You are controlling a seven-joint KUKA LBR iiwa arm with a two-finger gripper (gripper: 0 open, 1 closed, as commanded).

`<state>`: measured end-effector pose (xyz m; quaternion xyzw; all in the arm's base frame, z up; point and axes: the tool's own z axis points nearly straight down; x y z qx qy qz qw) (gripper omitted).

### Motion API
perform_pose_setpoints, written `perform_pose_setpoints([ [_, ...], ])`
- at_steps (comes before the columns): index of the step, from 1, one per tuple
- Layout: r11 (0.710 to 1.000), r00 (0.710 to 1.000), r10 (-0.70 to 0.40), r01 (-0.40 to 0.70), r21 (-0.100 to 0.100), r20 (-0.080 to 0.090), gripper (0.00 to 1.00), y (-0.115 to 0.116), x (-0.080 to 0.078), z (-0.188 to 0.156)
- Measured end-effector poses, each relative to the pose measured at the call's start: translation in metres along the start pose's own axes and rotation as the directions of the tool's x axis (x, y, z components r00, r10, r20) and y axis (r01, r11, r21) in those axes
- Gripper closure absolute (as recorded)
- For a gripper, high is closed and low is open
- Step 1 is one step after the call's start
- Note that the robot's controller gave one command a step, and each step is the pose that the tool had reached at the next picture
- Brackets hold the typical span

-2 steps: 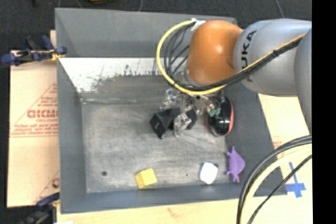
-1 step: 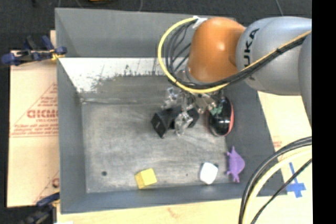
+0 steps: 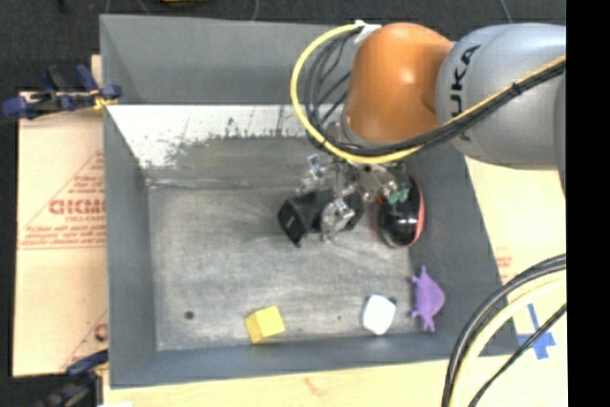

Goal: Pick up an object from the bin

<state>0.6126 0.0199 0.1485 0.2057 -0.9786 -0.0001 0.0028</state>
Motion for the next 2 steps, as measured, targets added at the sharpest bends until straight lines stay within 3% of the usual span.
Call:
perform_pose_setpoints([
  [2, 1.000, 1.000, 0.000, 0.000, 0.002, 0.004, 1.00, 0.000, -0.001, -0.030],
])
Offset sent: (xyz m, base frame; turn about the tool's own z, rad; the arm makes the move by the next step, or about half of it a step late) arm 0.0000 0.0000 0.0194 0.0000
